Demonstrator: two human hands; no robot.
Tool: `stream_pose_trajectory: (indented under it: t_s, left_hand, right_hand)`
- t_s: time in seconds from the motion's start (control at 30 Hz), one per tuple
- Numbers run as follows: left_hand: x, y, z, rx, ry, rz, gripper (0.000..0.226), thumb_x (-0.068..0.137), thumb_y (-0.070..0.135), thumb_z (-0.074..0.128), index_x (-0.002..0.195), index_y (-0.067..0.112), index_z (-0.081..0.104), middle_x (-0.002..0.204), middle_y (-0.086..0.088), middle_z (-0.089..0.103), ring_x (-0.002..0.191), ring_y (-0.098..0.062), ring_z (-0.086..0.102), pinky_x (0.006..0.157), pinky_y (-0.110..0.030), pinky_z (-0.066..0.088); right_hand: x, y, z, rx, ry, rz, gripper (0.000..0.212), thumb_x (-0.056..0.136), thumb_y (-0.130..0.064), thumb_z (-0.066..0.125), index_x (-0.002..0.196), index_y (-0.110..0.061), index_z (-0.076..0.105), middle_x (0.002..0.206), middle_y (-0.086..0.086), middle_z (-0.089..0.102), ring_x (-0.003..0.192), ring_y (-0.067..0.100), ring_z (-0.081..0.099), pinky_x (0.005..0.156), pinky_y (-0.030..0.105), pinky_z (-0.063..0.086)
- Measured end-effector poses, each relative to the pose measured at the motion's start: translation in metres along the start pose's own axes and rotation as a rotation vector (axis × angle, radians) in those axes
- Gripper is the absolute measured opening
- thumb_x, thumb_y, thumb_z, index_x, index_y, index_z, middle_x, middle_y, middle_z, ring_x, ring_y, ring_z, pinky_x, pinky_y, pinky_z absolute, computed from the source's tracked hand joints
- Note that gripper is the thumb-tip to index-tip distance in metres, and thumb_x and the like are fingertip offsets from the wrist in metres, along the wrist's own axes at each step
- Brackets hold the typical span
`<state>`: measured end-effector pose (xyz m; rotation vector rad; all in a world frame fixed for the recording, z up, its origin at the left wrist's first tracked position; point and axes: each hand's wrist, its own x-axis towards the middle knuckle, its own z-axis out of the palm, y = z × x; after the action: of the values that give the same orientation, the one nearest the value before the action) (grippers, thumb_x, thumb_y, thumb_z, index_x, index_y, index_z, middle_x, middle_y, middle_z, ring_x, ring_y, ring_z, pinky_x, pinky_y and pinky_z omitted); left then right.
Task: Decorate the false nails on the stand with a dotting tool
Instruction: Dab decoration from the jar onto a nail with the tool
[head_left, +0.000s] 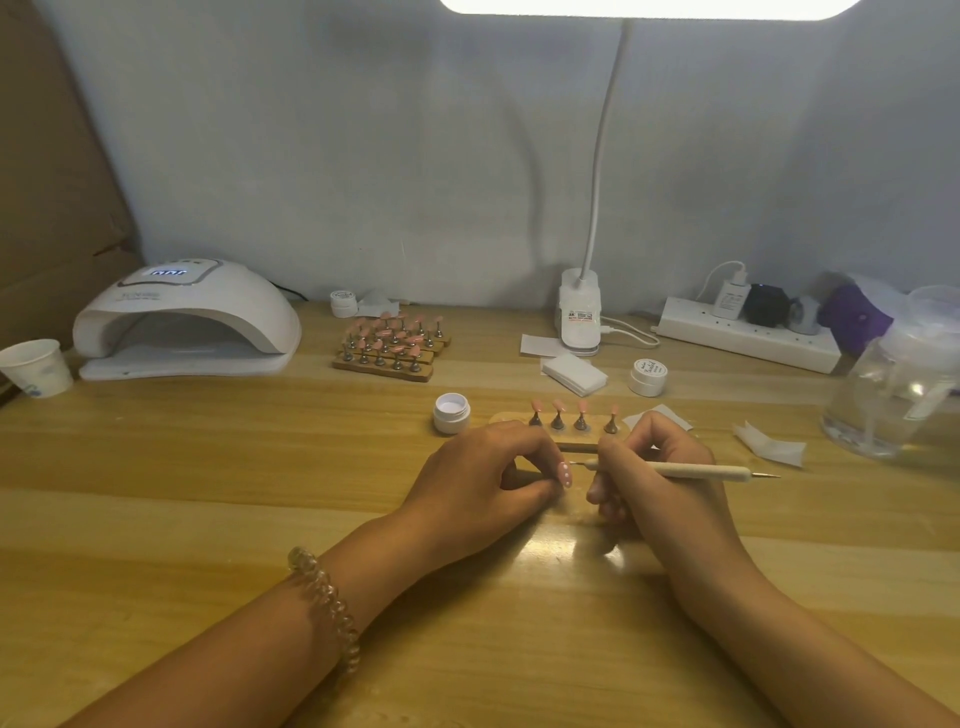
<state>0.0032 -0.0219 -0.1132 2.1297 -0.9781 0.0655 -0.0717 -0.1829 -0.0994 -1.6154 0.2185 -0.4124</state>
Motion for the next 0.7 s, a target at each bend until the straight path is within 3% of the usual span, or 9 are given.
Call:
stream_pose_trajectory:
  t_s: [0.3,0.57,0.7]
  left_hand:
    - [0.0001,-0.0004,-0.0002,0.003,0.004,0.012,0.011,0.085,0.026,0.074,0.086,0.034,0.067,0.087,0.014,0.064,0.064,-0.005,0.049,0.060,-0.030,0.043]
    - [0.0013,-0.0018,0.0006,-0.009,0.007,0.016,0.015,0.086,0.027,0.073,0.083,0.039,0.065,0.082,0.019,0.060,0.066,-0.008,0.051,0.063,-0.036,0.047]
    - [0.0008,-0.0030,0.0008,-0.002,0.009,0.014,0.014,0.085,0.027,0.073,0.083,0.038,0.066,0.082,0.018,0.060,0.065,-0.008,0.052,0.061,-0.030,0.043]
  right_hand:
    - [0.0002,-0.0006,0.0011,-0.007,-0.014,0.003,0.021,0.085,-0.006,0.061,0.070,-0.004,0.047,0.055,0.016,0.064,0.044,0.013,0.056,0.042,0.022,0.045]
    - [0.0002,-0.0002,0.0009,-0.012,-0.008,0.019,0.021,0.086,-0.007,0.062,0.071,-0.004,0.047,0.057,0.017,0.065,0.044,0.013,0.055,0.042,0.022,0.044]
    - [0.0006,-0.0002,0.0006,-0.013,-0.012,0.014,0.021,0.087,-0.007,0.061,0.072,-0.002,0.047,0.057,0.017,0.065,0.044,0.014,0.055,0.042,0.022,0.044]
